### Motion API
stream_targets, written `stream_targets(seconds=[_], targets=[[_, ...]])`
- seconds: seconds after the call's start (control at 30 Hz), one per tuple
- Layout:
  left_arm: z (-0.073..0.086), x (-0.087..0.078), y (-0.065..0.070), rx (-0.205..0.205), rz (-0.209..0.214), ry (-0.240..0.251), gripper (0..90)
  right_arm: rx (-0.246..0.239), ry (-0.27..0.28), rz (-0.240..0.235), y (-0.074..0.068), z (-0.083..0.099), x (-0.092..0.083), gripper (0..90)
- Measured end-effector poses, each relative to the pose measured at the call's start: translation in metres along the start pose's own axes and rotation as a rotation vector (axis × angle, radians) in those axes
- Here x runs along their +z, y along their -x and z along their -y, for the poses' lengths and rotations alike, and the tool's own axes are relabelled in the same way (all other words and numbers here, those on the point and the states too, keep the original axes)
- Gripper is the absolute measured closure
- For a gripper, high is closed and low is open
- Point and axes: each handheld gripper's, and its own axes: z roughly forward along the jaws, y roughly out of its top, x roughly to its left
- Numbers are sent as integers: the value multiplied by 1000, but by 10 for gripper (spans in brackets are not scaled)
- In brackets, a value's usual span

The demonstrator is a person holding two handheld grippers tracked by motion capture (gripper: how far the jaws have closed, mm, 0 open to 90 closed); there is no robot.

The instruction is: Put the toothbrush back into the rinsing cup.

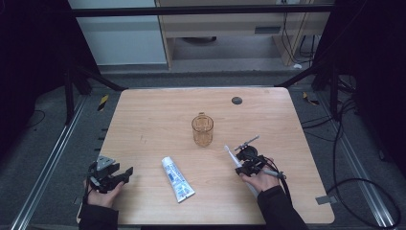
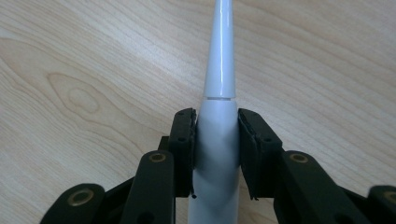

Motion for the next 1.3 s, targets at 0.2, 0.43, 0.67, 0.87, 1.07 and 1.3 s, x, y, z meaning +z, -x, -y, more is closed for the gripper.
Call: stream_targets(seconds=[0.2,0.43,0.67,0.87,1.07,1.3], targets=[[0,0,0,1,0,0,400,-8,46,2,1,-3,-12,681],[0,0,0,0,0,0,400,1,126,14,2,-6,-31,682],[0,0,0,-1,0,1,400,12,214,28,7,-11,-51,682],[0,0,0,-1,-1,1,400,22,275,43,11,-12,-61,682],[0,0,1,-2,-2,3,400,33,364,61,13,-16,-73,682],[0,0,0,0,-2,3,400,62,451,66,14,-19,-78,682]])
